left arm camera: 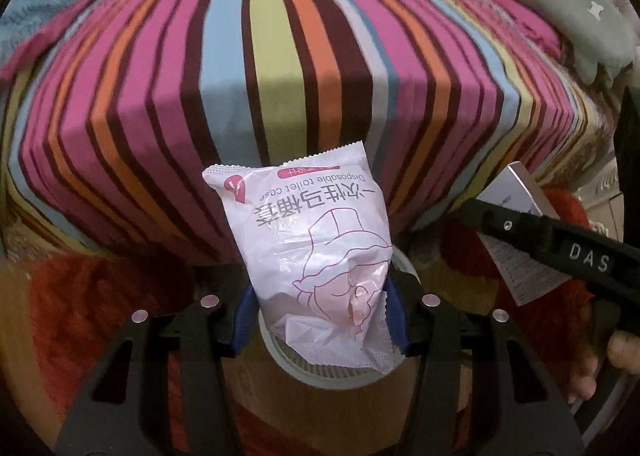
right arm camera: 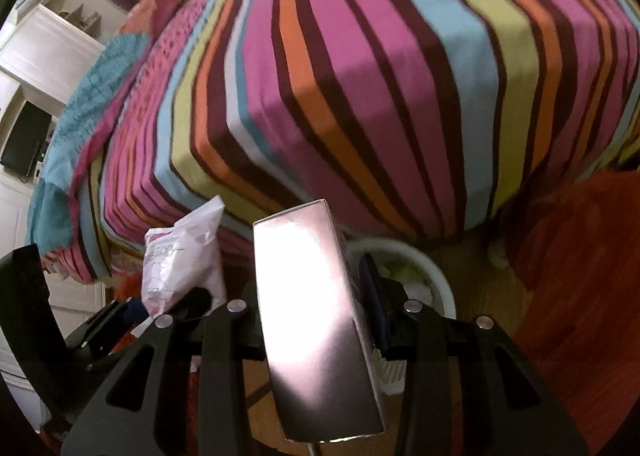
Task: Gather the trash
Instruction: 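Carry white bag and silver box over the wastebasket and open both tools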
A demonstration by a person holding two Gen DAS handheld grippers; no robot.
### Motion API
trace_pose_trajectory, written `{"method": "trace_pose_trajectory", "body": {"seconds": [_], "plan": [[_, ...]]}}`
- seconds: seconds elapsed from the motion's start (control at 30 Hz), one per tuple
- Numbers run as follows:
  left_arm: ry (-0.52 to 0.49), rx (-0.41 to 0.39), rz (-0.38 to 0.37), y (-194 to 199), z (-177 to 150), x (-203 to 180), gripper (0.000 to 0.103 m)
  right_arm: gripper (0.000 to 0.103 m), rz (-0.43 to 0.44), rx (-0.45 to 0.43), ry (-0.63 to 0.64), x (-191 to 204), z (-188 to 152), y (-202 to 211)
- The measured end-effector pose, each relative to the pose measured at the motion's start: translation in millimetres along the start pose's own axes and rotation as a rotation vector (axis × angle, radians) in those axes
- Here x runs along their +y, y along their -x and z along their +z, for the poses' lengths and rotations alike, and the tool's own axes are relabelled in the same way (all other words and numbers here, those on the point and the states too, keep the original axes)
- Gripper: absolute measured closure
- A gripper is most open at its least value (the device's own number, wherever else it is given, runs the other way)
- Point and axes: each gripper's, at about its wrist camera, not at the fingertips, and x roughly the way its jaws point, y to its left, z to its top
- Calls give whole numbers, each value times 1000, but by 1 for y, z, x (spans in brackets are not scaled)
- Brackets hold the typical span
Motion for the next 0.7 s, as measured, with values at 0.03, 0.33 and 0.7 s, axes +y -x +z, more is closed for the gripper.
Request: {"method": "trace_pose_trajectory", "body": {"seconds": [0.03,0.33,0.7], "plan": [[6,15,-3,-5,-1,0,51,68,-1,16,-6,-1,-2,-4],[84,179,-39,-53,-12,13,51,68,-36,174,-82,-25,-12,-47],[149,373,-78,-112,-20,10,51,68,-89,319,-179,-43,-16,-95]]}}
